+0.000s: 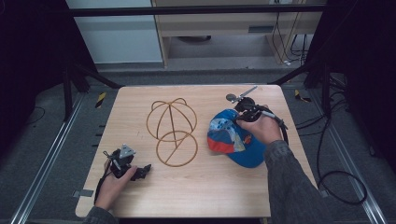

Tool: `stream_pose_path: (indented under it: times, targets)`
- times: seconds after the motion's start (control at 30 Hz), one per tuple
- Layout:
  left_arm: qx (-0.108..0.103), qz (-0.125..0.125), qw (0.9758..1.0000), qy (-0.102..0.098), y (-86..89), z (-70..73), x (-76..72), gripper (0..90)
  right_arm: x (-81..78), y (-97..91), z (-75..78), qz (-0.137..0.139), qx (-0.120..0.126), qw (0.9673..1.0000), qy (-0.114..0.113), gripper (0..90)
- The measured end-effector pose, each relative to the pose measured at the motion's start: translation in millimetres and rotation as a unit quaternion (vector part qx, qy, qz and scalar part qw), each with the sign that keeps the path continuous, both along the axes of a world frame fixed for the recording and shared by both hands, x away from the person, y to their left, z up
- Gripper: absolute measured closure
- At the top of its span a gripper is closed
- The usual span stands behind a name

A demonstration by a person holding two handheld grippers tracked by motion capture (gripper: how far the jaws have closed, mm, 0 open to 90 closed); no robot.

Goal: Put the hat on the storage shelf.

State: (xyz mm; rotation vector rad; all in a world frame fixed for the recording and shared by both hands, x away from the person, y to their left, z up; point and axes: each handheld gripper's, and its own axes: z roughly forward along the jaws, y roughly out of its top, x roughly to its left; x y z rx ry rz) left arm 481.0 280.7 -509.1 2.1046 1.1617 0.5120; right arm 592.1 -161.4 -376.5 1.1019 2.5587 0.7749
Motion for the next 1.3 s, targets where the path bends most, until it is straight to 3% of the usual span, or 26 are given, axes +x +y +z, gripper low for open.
stream_pose_path:
  times: [0.4,1.3]
  targets:
    - [0.001,-0.003,1.0000,0.002,0.5,0.2,-0.5,0.0,-16.4,-8.6,21.4,0.004,0.035,0.9991,-0.025,90.0]
    - [0.000,-0.002,1.0000,0.001,0.4,0.1,-0.9,0.0,-36.6,-22.7,67.2,-0.006,0.075,0.9947,-0.070,90.0]
